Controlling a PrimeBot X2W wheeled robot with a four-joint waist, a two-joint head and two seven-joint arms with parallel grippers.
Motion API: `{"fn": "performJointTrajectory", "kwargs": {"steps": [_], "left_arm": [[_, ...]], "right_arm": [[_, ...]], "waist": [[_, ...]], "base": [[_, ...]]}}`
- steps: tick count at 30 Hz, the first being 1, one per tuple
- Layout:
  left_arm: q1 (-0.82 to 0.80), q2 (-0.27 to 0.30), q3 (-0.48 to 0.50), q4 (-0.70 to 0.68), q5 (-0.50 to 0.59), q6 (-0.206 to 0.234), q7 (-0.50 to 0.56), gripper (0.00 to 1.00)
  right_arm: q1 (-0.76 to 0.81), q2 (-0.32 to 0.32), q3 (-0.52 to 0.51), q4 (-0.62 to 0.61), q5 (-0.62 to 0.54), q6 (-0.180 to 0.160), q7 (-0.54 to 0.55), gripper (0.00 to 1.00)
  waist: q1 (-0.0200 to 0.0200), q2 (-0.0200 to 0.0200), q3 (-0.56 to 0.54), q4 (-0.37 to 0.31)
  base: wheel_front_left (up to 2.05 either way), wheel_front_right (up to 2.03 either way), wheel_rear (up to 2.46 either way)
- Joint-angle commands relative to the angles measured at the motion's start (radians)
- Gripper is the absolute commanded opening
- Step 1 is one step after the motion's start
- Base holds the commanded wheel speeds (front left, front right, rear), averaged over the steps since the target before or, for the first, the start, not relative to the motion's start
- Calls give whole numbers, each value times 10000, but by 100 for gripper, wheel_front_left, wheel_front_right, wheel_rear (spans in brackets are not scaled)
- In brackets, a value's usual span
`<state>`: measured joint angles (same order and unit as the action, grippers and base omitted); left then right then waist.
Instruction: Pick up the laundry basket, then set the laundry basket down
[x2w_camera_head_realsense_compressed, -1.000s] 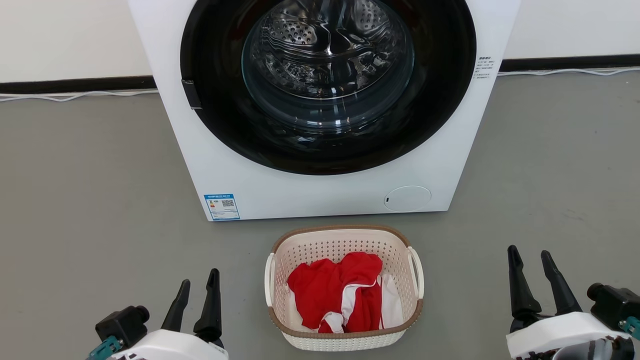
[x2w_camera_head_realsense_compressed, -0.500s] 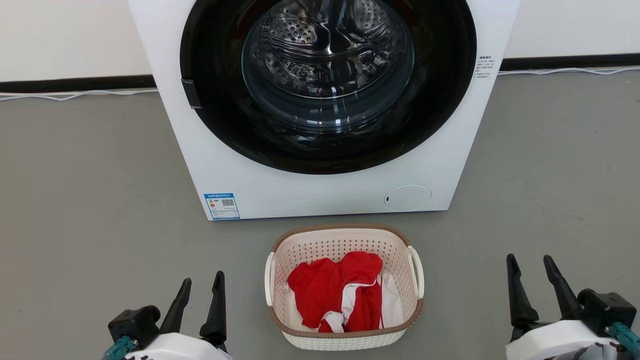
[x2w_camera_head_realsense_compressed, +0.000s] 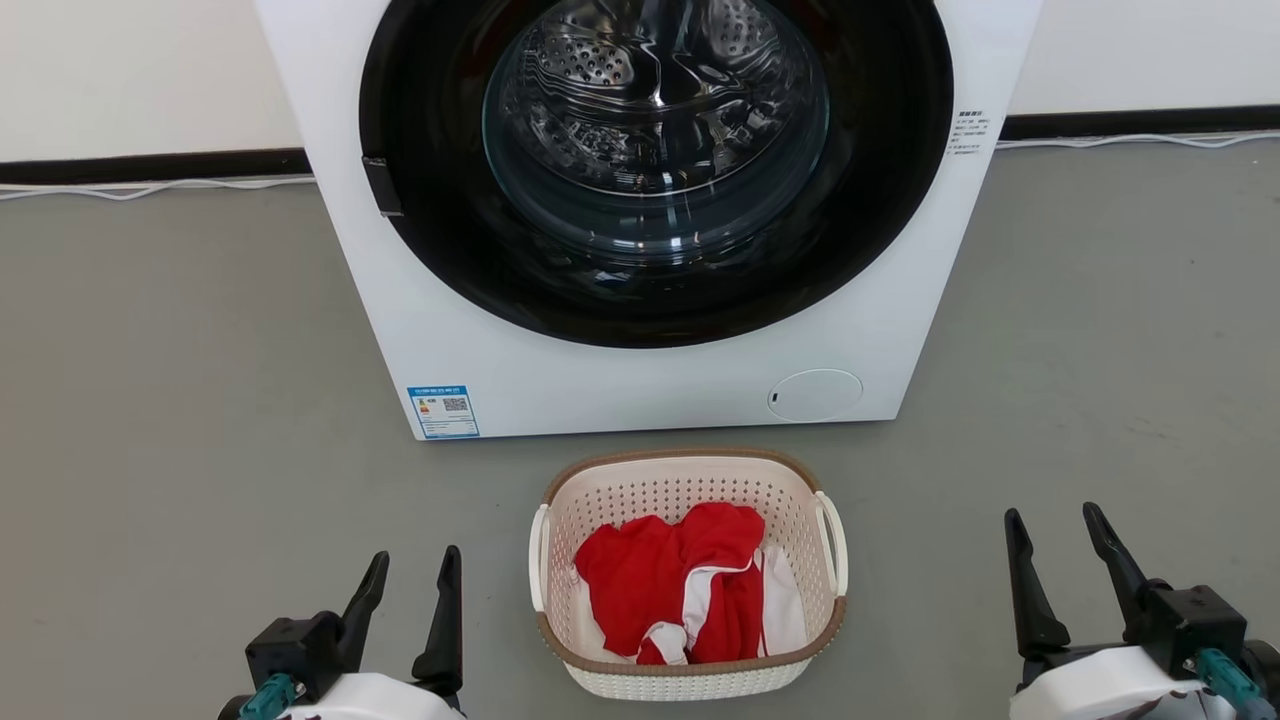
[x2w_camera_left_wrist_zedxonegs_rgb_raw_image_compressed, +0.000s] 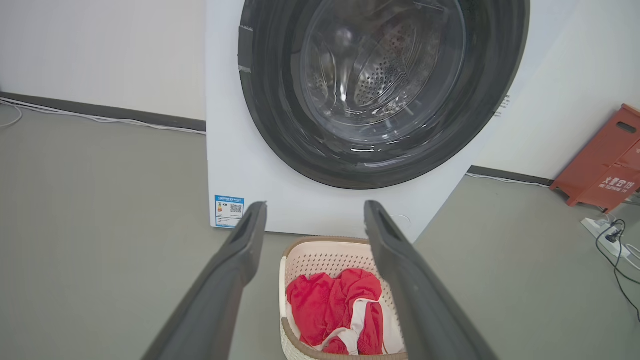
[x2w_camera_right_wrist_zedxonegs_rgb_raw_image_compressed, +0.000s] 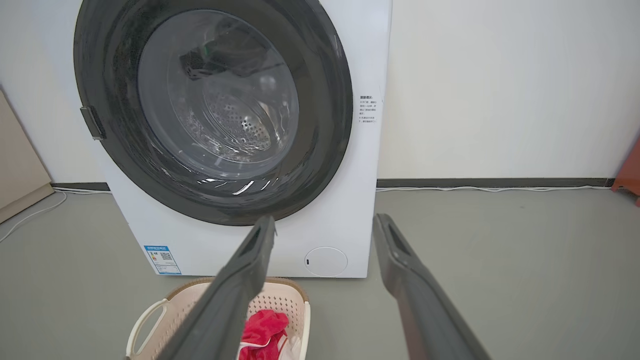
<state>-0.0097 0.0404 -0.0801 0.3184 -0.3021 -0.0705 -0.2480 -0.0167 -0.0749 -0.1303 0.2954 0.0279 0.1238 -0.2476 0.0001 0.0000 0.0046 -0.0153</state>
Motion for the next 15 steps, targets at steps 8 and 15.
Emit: {"fn": "performJointTrajectory", "kwargs": {"steps": [8,15], "left_arm": [[-318,98,267,-178,115,109,-137,100],[-365,98,270,-103,145,116,-137,100]], "right_arm": [[-120,-39,159,-130,-91,69,-141,100],[-149,-42,135,-31,-29,69,-141,100]], "waist": [[0,0,18,-41],[0,0,46,-68]], "base": [[0,0,0],[0,0,0]]}}
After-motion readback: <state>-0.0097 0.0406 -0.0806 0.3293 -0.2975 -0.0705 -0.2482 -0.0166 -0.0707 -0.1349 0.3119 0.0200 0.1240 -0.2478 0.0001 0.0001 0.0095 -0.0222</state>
